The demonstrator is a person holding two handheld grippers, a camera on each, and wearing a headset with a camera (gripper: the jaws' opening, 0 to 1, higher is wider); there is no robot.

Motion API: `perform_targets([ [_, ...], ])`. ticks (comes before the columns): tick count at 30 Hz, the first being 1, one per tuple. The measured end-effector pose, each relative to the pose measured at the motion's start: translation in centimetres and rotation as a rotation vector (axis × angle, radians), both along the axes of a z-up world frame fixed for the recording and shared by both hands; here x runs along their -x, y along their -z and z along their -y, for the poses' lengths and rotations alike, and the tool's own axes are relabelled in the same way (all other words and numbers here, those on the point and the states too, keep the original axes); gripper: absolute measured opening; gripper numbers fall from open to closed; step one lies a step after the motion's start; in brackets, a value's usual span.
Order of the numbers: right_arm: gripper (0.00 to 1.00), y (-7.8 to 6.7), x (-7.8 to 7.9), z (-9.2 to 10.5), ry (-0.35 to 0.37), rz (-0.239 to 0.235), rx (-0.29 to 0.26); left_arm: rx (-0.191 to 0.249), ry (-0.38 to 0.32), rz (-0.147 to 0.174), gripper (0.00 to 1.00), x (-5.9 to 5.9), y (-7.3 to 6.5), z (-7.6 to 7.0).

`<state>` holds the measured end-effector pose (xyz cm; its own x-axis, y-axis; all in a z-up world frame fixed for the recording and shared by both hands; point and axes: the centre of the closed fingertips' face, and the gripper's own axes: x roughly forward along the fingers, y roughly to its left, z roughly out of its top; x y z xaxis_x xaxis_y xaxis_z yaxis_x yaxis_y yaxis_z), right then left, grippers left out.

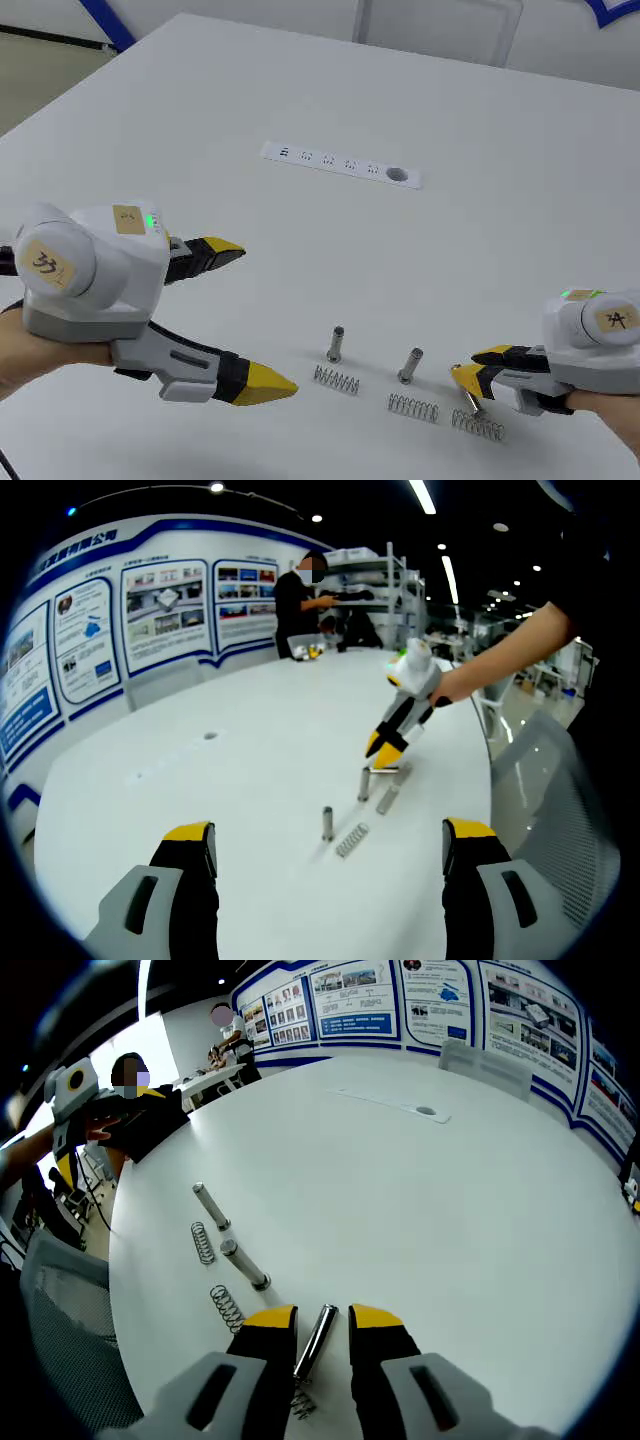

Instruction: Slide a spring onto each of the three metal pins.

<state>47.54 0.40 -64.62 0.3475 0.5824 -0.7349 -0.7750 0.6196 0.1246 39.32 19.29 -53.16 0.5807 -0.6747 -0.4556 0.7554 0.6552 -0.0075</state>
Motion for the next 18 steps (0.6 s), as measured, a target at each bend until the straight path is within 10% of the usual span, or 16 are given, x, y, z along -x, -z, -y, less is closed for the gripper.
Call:
perform_targets([
  [18,0.16,2.1,-0.1,-0.2,0.018,-0.044,0.123,0.003,-0.019,-0.017,0.95,0.1,0.7,-0.6],
])
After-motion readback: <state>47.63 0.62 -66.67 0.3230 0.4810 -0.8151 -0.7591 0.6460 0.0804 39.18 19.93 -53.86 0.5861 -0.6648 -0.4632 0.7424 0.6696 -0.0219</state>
